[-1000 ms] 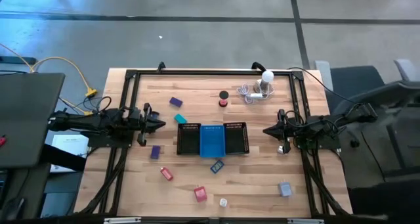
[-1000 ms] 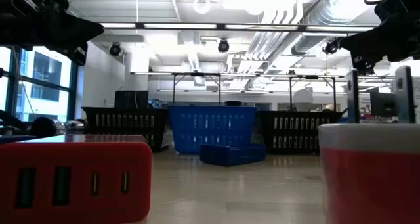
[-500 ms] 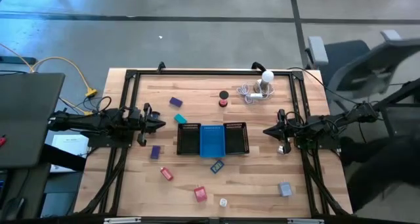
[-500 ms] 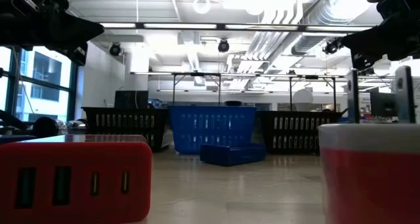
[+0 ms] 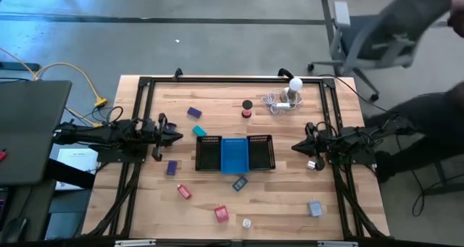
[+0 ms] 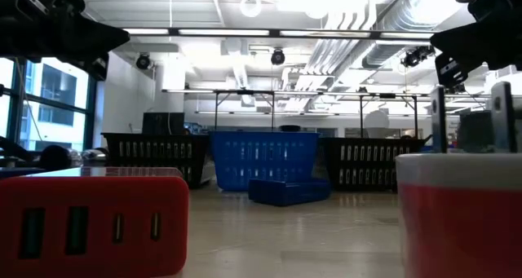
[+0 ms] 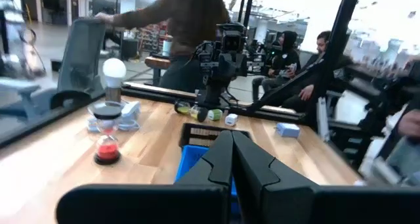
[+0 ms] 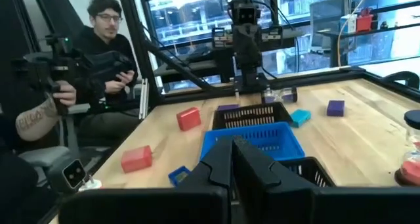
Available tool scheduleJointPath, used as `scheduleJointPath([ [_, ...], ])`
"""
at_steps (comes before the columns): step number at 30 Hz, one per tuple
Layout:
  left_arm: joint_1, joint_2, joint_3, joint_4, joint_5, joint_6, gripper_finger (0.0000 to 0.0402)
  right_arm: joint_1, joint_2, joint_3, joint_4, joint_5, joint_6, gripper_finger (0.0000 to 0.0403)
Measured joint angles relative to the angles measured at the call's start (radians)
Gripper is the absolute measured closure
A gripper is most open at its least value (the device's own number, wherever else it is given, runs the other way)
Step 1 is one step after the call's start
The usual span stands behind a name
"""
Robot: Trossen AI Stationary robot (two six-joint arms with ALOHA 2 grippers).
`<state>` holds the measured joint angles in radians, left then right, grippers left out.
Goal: Pick & Place Office items
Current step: Put the white charger adapter into the right black bin
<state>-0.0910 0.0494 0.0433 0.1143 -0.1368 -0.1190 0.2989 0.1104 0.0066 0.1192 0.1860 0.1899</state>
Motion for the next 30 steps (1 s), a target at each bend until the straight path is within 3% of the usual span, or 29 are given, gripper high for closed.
scheduleJointPath([
  [3, 0.000, 0.000, 0.000, 0.000, 0.000, 0.085, 0.0401, 0.000, 0.000, 0.000, -0.002, -0.007, 0.007, 0.0401],
  [10, 0.000, 0.000, 0.000, 0.000, 0.000, 0.065, 0.0401, 0.000, 0.000, 0.000, -0.002, -0.001, 0.020, 0.0401],
  [14, 0.000, 0.000, 0.000, 0.000, 0.000, 0.062, 0.0401, 0.000, 0.000, 0.000, 0.001, 0.091, 0.050, 0.0387],
  [22, 0.000, 0.000, 0.000, 0.000, 0.001, 0.061, 0.0401, 0.000, 0.016, 0.023, -0.006, 0.154, 0.016, 0.0270],
  [26, 0.000, 0.000, 0.000, 0.000, 0.001, 0.059, 0.0401, 0.000, 0.061, 0.050, -0.007, 0.160, -0.013, 0.0202],
  [30, 0.000, 0.000, 0.000, -0.001, 0.001, 0.051, 0.0401, 0.000, 0.149, 0.113, -0.005, 0.225, -0.031, 0.0158],
])
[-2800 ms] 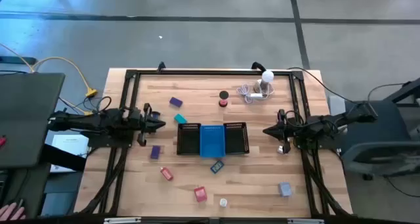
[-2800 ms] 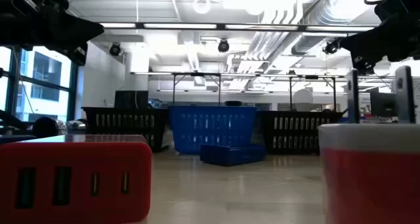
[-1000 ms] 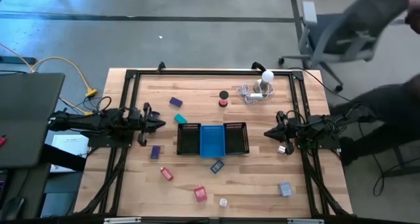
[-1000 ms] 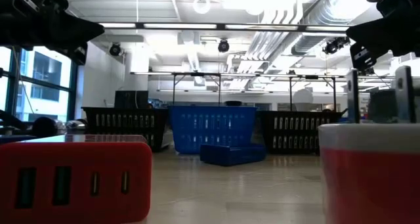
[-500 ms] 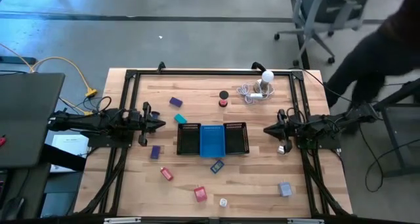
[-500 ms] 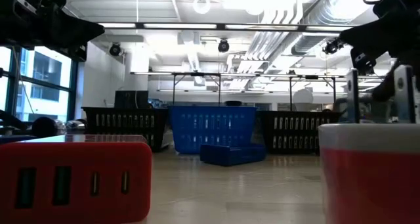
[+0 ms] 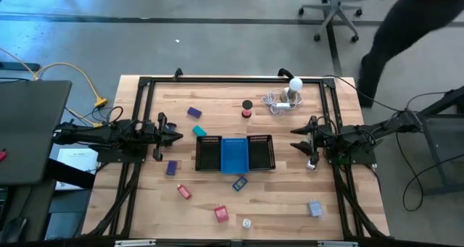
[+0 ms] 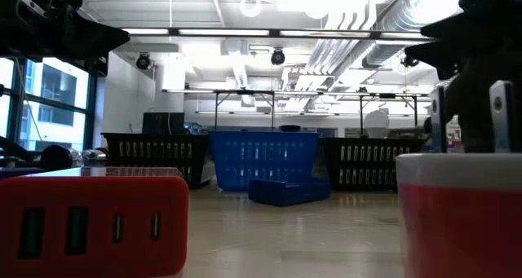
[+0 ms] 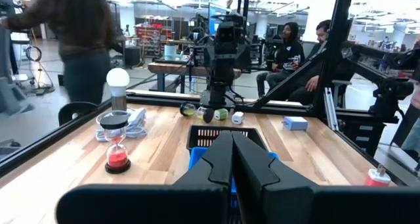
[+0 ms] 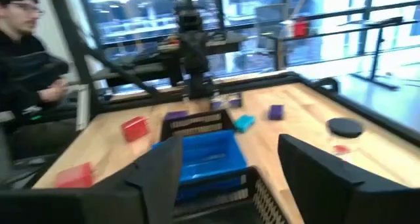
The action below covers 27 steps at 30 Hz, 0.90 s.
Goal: Pick & Place Office items
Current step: Put the white charger adapter into the right black bin
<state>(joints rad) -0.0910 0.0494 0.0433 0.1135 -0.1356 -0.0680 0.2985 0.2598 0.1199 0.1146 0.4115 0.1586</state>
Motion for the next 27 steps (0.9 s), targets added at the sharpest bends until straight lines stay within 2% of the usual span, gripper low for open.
scheduleJointPath([
  [4, 0.000, 0.000, 0.000, 0.000, 0.001, -0.042, 0.0401, 0.002, 0.123, 0.102, -0.006, 0.027, -0.031, 0.0142],
  [7, 0.000, 0.000, 0.000, 0.000, 0.001, -0.043, 0.0401, 0.002, 0.222, 0.197, -0.103, 0.056, -0.028, 0.0140],
  [10, 0.000, 0.000, 0.000, 0.000, 0.001, -0.045, 0.0401, 0.002, 0.338, 0.302, -0.267, 0.095, 0.027, 0.0140],
  [14, 0.000, 0.000, 0.000, 0.000, 0.001, -0.068, 0.0401, 0.002, 0.471, 0.471, -0.571, 0.062, 0.206, 0.0140],
  [18, 0.000, 0.000, 0.000, 0.000, 0.001, -0.067, 0.0401, 0.002, 0.585, 0.638, -0.903, -0.047, 0.405, 0.0140],
  [20, 0.000, 0.000, 0.000, 0.000, 0.001, -0.059, 0.0401, 0.002, 0.628, 0.692, -1.015, -0.158, 0.514, 0.0140],
  [24, 0.000, 0.000, 0.000, -0.001, 0.001, -0.061, 0.0401, 0.002, 0.674, 0.722, -1.130, -0.414, 0.734, 0.0140],
  [27, 0.000, 0.000, 0.000, -0.001, 0.001, -0.060, 0.0401, 0.003, 0.689, 0.715, -1.197, -0.485, 0.810, 0.0140],
])
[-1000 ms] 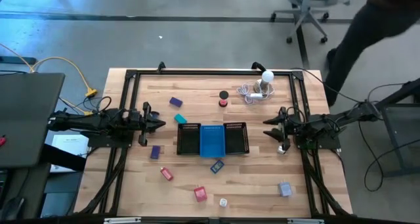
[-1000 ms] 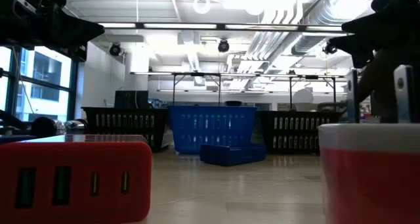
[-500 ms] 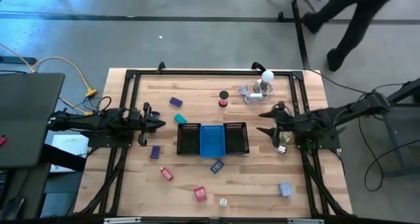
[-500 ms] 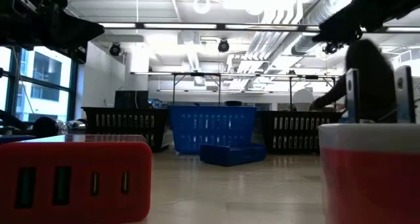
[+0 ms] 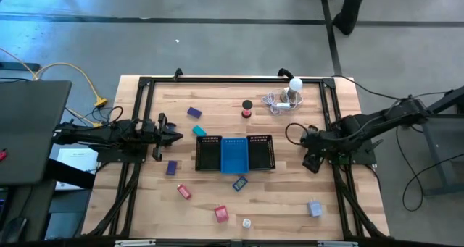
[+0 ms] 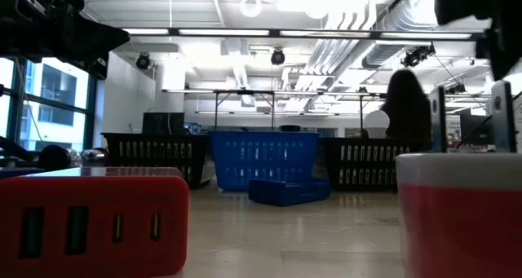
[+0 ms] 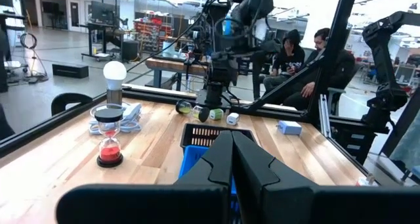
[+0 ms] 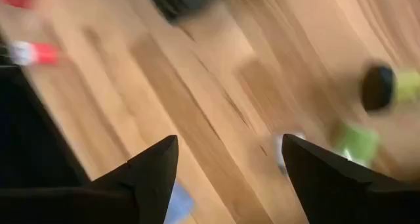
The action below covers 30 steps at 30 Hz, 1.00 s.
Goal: Pick & Place Office items
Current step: Put the white charger adapter into the right black bin
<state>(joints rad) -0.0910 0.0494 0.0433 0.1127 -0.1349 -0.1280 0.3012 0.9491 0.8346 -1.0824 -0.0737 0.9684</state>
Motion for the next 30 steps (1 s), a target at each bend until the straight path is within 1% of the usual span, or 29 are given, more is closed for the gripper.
scheduleJointPath([
  [4, 0.000, 0.000, 0.000, 0.000, 0.000, 0.000, 0.0401, 0.008, 0.033, -0.002, -0.067, -0.009, 0.026, 0.0140],
  [8, 0.000, 0.000, 0.000, 0.000, 0.000, 0.000, 0.0401, 0.053, 0.075, -0.002, -0.100, 0.045, 0.045, 0.0140],
  [11, 0.000, 0.000, 0.000, 0.000, 0.000, 0.000, 0.0401, 0.088, 0.121, -0.002, -0.121, 0.088, 0.011, 0.0140],
  [13, 0.000, 0.000, 0.000, 0.000, 0.000, 0.000, 0.0401, 0.105, 0.150, -0.002, -0.131, 0.095, 0.007, 0.0140],
  [17, 0.000, 0.000, 0.000, 0.000, -0.001, 0.000, 0.0401, 0.123, 0.215, -0.002, -0.131, 0.084, 0.005, 0.0140],
  [26, 0.000, 0.000, 0.000, 0.000, -0.001, 0.001, 0.0401, 0.122, 0.360, -0.005, -0.125, 0.029, 0.000, 0.0140],
  [30, 0.000, 0.000, 0.000, 0.000, -0.001, 0.001, 0.0401, 0.122, 0.385, -0.054, -0.086, 0.018, -0.006, 0.0140],
])
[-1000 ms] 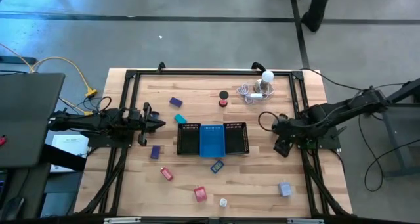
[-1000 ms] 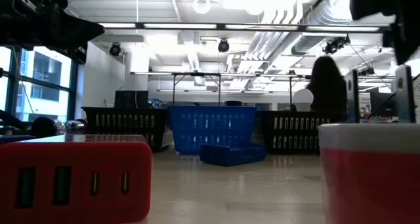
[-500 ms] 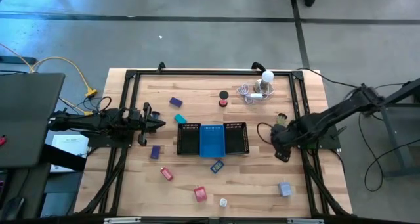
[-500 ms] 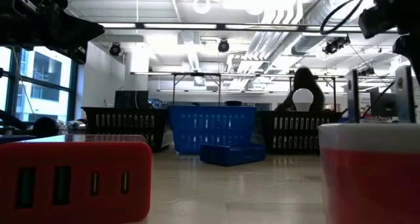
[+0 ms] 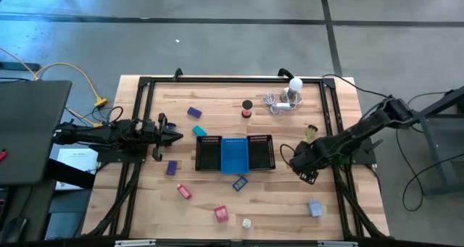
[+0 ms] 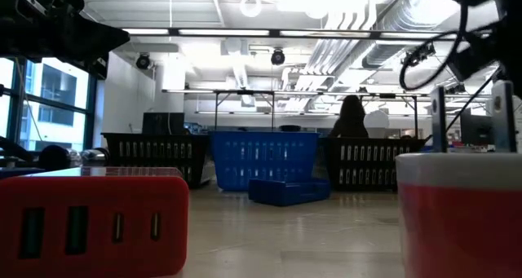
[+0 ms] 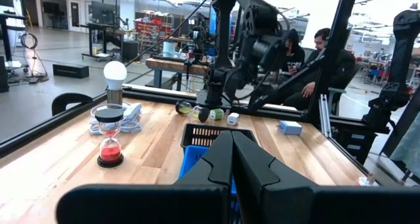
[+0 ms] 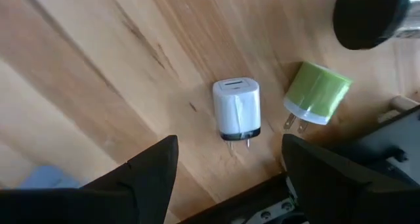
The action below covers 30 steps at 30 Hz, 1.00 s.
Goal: Pick & Place Office items
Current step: Put the white charger adapter into the right black bin
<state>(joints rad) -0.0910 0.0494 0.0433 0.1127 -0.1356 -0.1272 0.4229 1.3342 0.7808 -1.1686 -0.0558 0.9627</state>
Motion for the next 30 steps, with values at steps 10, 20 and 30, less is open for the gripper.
scheduleJointPath([
  [10, 0.000, 0.000, 0.000, 0.000, -0.027, 0.001, 0.0401, 0.000, 0.001, -0.112, 0.139, -0.004, 0.015, 0.0140],
  [20, 0.000, 0.000, 0.000, 0.000, -0.081, 0.001, 0.0401, 0.000, 0.001, -0.210, 0.278, -0.048, 0.006, 0.0140],
  [30, 0.000, 0.000, 0.000, 0.000, -0.082, 0.001, 0.0401, -0.034, -0.001, -0.231, 0.310, -0.029, -0.008, 0.0189],
])
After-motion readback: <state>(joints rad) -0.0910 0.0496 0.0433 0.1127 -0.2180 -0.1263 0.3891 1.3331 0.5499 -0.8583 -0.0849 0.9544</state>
